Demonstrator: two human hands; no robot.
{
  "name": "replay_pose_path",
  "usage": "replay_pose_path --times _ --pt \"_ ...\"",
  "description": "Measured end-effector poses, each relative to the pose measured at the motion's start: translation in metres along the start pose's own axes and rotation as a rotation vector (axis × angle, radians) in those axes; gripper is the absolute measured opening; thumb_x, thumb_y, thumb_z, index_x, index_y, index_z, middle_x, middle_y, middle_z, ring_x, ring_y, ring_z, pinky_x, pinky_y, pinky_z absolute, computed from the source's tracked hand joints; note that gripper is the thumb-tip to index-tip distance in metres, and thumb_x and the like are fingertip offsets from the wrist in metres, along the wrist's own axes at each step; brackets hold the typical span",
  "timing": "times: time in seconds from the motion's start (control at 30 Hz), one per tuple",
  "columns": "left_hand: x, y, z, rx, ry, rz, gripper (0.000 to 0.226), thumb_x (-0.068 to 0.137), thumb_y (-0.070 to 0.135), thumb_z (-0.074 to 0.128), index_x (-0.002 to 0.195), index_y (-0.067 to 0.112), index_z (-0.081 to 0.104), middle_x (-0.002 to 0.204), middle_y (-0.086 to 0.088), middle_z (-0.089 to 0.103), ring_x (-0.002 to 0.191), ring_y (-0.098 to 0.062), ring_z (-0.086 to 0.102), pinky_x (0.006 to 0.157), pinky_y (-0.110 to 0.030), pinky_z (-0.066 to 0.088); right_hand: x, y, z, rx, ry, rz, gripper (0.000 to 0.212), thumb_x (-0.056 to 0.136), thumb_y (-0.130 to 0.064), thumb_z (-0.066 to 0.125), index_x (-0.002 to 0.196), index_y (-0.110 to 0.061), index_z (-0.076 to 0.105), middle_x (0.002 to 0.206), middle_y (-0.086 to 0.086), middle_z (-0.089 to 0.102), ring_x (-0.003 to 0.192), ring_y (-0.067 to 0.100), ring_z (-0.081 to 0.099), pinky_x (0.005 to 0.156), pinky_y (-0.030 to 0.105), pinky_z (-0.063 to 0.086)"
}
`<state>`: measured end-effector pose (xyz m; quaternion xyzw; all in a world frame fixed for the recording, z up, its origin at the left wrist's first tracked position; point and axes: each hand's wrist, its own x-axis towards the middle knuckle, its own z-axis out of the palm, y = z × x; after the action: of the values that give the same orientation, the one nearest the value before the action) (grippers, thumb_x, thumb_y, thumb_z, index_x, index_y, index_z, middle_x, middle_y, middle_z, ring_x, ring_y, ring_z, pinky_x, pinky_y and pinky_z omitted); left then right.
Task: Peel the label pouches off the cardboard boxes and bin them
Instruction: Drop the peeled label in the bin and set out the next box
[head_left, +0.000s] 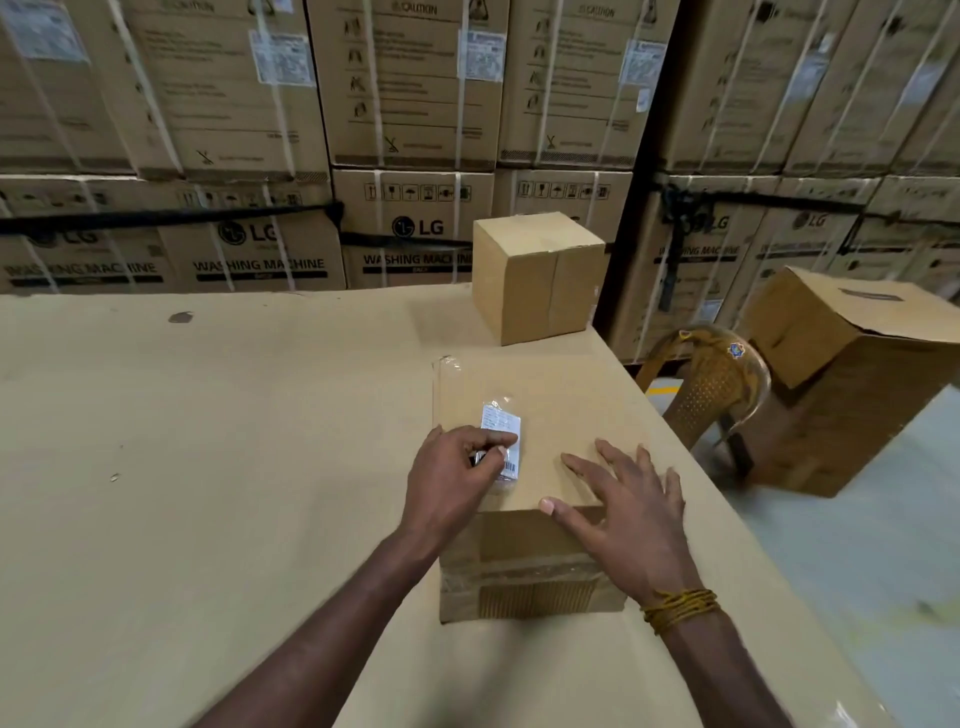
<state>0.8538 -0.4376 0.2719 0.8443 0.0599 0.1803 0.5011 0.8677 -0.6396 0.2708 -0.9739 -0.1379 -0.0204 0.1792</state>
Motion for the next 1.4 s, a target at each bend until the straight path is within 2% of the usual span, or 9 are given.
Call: replay_pose_path --times 0.13,0.37,0.47,0.53,0.97,1.13,1.27,1.4 --pt "0.053 0.007 0.044 0.015 -0.011 0.001 0.02 0.089 0.029 0.061 0.098 0.038 0.077 0.098 0.02 0.073 0.084 0.004 0.062 0.101 -0.051 0.047 0.057 0.037 -0.008 -0.029 -0.009 0.012 0.069 0.084 -0.08 0.036 0.145 -0.049 0.037 0.164 -0.008 0.017 0.152 0.029 0.001 0.119 0.054 -0.009" --pt "0.151 0.019 0.107 0.097 -0.065 -0.067 0.024 0.093 0.024 0.058 0.105 0.031 0.077 0.11 0.015 0.074 0.099 -0.004 0.065 0.084 -0.027 0.052 0.165 0.1 -0.021 -0.032 0.0 -0.041 0.066 0.084 -0.08 0.039 0.143 -0.05 0.039 0.162 -0.009 0.023 0.151 0.026 0.01 0.121 0.053 -0.001" --pt "0.187 0.02 0.129 0.123 -0.01 -0.092 0.026 0.093 0.023 0.056 0.106 0.03 0.077 0.112 0.014 0.073 0.096 -0.005 0.064 0.074 -0.023 0.05 0.205 0.114 -0.023 -0.018 0.008 -0.058 0.065 0.084 -0.079 0.042 0.142 -0.049 0.041 0.161 -0.009 0.025 0.151 0.026 0.01 0.121 0.051 -0.001" --pt "0.207 0.02 0.14 0.151 0.041 -0.109 0.026 0.092 0.023 0.056 0.106 0.032 0.077 0.111 0.016 0.072 0.09 -0.002 0.06 0.065 -0.017 0.042 0.23 0.121 -0.022 -0.024 0.016 -0.066 0.065 0.085 -0.079 0.042 0.143 -0.049 0.041 0.161 -0.008 0.025 0.152 0.026 0.01 0.122 0.052 -0.001" --pt "0.347 -0.004 0.182 0.142 0.092 -0.08 0.023 0.092 0.027 0.06 0.106 0.031 0.078 0.116 0.008 0.073 0.097 -0.008 0.065 0.08 -0.035 0.057 0.375 0.148 -0.014 -0.058 0.036 -0.106 0.066 0.088 -0.077 0.036 0.146 -0.047 0.036 0.162 -0.005 0.023 0.151 0.026 0.01 0.12 0.053 -0.003" --pt "0.384 -0.012 0.19 0.151 0.104 -0.077 0.024 0.09 0.027 0.06 0.105 0.032 0.078 0.111 0.009 0.074 0.09 -0.009 0.066 0.069 -0.027 0.05 0.416 0.152 -0.01 -0.074 0.044 -0.122 0.065 0.088 -0.077 0.036 0.145 -0.047 0.037 0.162 -0.005 0.023 0.151 0.027 0.011 0.119 0.053 -0.002" --pt "0.405 -0.017 0.192 0.139 0.123 -0.086 0.024 0.089 0.027 0.059 0.103 0.032 0.078 0.108 0.012 0.074 0.091 -0.008 0.066 0.074 -0.029 0.052 0.442 0.151 -0.008 -0.081 0.044 -0.139 0.064 0.088 -0.077 0.036 0.144 -0.046 0.039 0.161 -0.004 0.025 0.151 0.027 0.012 0.119 0.053 -0.002" --pt "0.419 -0.022 0.19 0.098 0.102 -0.085 0.024 0.089 0.024 0.059 0.103 0.031 0.078 0.104 0.012 0.075 0.083 -0.008 0.065 0.073 -0.03 0.051 0.462 0.151 -0.005 -0.081 0.048 -0.162 0.065 0.087 -0.079 0.036 0.144 -0.047 0.04 0.161 -0.005 0.025 0.15 0.027 0.013 0.119 0.052 -0.001"
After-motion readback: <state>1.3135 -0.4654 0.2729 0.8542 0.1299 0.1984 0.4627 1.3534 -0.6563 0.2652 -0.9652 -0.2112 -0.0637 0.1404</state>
